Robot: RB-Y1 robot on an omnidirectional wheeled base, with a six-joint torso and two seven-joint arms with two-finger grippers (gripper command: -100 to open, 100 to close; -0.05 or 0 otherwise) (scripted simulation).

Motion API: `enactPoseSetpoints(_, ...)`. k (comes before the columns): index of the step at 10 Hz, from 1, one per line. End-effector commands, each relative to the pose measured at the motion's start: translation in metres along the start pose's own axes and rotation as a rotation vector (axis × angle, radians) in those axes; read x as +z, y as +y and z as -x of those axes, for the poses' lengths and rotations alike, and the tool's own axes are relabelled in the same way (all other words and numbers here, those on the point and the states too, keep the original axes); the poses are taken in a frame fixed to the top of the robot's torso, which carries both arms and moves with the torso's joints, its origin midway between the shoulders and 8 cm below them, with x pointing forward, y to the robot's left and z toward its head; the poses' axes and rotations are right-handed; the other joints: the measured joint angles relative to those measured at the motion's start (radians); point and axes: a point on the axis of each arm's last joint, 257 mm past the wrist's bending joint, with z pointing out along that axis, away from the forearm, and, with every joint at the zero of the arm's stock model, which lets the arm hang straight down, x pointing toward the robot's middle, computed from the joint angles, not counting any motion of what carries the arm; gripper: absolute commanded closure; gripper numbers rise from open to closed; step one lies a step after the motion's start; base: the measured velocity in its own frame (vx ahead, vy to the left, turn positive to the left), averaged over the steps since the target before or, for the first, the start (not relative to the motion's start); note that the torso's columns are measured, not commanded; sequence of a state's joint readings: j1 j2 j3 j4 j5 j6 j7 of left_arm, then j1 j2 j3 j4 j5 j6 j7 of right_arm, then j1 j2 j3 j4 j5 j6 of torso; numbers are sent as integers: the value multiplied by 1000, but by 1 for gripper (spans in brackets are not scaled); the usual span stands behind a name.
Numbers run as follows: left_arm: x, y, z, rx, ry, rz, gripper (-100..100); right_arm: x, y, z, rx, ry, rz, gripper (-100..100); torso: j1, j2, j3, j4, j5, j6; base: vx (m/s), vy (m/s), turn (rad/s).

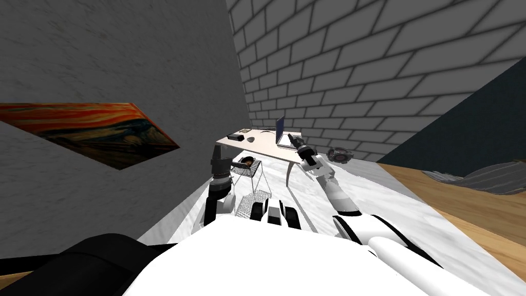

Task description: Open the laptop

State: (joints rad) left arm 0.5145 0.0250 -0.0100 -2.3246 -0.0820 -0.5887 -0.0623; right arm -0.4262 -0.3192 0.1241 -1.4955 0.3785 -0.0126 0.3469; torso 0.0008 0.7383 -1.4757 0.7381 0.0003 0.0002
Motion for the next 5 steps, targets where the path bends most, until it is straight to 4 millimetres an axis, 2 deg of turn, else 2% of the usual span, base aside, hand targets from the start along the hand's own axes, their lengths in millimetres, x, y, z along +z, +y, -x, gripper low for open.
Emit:
enactPoseSetpoints(1,0,0,0,0,0,0,0,16,-12,-2,-85,26,-34,-100,1,0,0,0,0,-1,-21,72,61)
enactPoseSetpoints(2,0,0,0,0,0,0,0,16,-13,-3,-85,28,-37,-100,0,0,0,0,0,0,-15,35,-25)
enactPoseSetpoints(3,0,0,0,0,0,0,0,27,-21,1,-159,42,-61,-100,-3,0,0,0,-1,0,-17,42,130)
enactPoseSetpoints(4,0,0,0,0,0,0,0,28,-26,-3,-161,51,-71,-100,-2,-1,-1,0,-1,-1,-7,47,73)
enactPoseSetpoints(5,0,0,0,0,0,0,0,39,-35,3,-235,64,-98,-100,-1,-1,-1,0,0,0,3,82,126)
